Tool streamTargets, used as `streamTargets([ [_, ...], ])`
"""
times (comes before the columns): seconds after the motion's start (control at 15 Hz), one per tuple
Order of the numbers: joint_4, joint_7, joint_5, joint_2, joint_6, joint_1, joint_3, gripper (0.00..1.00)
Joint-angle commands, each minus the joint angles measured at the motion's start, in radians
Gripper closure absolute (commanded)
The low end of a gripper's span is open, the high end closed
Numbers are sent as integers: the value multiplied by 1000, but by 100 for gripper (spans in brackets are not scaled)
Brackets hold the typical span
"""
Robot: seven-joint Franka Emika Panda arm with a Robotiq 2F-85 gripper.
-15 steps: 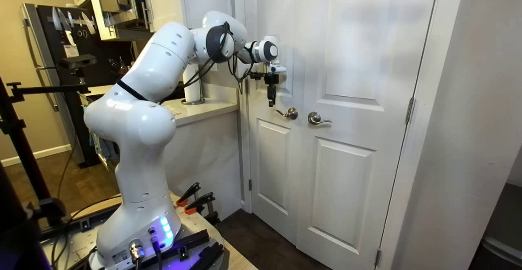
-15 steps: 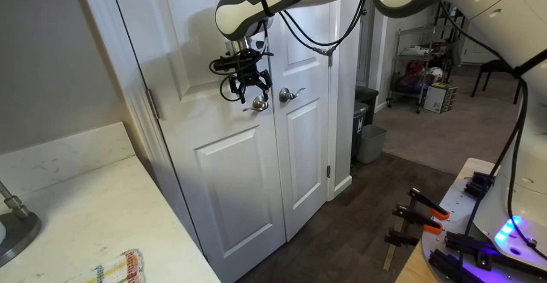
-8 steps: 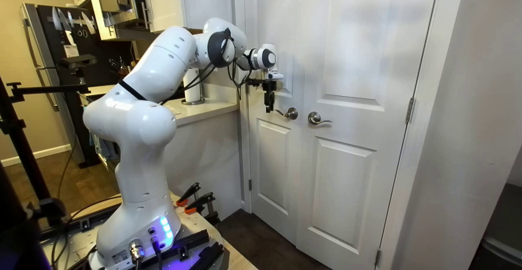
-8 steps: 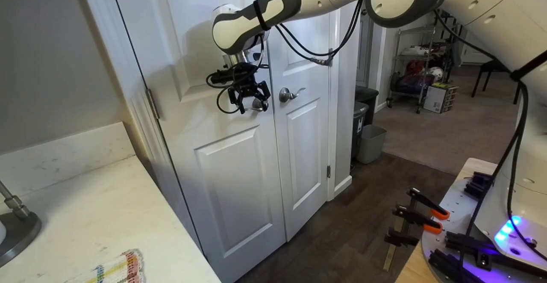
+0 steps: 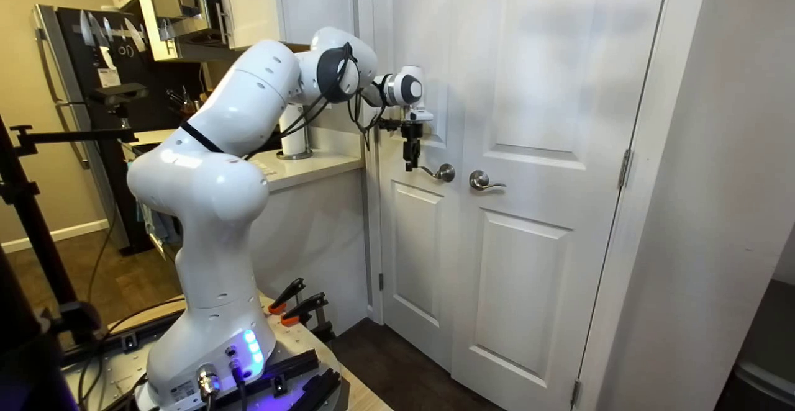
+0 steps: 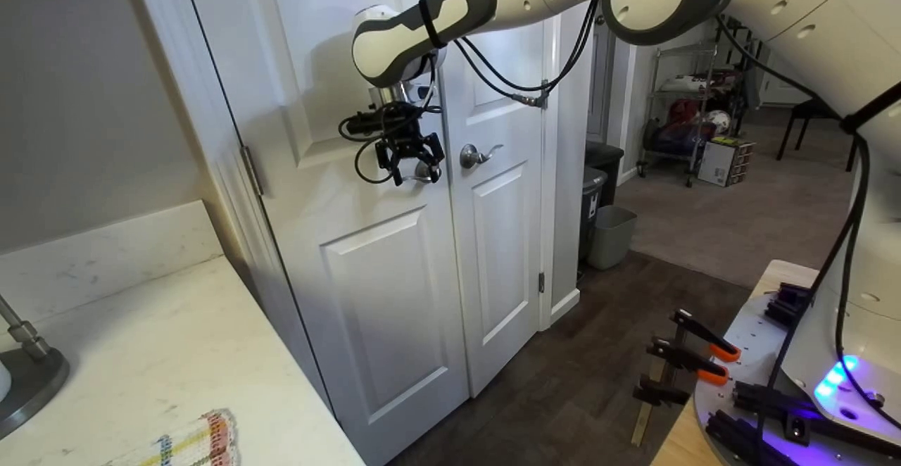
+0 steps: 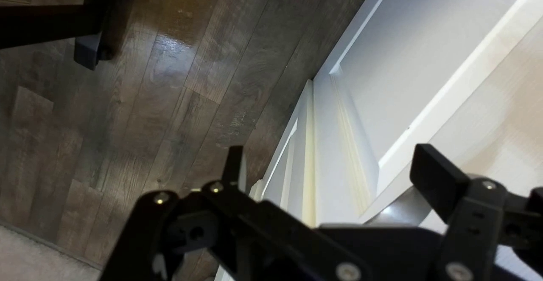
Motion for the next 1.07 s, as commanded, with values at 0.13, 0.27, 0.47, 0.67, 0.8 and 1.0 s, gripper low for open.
streamTargets([
  [0.13,7,-70,84,-26,118,-87,4,0],
  [0.27,25,-68,108,-24,136,-105,16,0],
  [0.47,56,-107,122,-19,192,-134,24,0],
  [0.67,82,-159,120,-12,188,-142,30,0],
  [0.8,95,-194,112,-1,177,-140,29,0],
  [1.0,111,-259,57,11,163,-119,7,0],
])
